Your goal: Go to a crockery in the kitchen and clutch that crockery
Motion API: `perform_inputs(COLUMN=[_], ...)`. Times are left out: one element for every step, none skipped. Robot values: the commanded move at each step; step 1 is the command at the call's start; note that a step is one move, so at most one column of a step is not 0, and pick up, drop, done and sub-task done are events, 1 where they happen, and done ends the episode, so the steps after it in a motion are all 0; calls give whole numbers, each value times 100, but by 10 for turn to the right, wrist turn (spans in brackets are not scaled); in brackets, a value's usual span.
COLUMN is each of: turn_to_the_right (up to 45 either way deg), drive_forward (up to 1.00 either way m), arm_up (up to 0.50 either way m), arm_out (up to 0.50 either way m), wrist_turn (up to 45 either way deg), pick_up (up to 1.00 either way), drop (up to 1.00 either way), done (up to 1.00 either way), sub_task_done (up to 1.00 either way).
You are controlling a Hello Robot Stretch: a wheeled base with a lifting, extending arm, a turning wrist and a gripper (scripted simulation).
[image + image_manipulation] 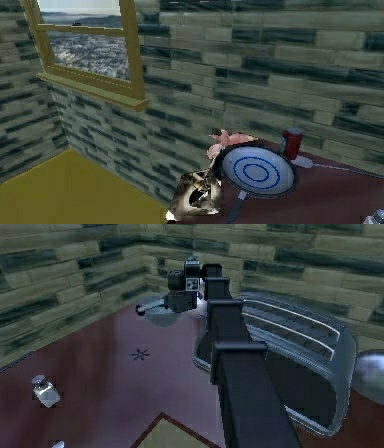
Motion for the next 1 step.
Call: perform_inputs(turn_to_the_right=[0], drive_forward=[0], arm_up=[0], arm_out=[0], wrist_turn=[0], pick_up=[0], drop=[0], done=[100], sub_task_done=[0])
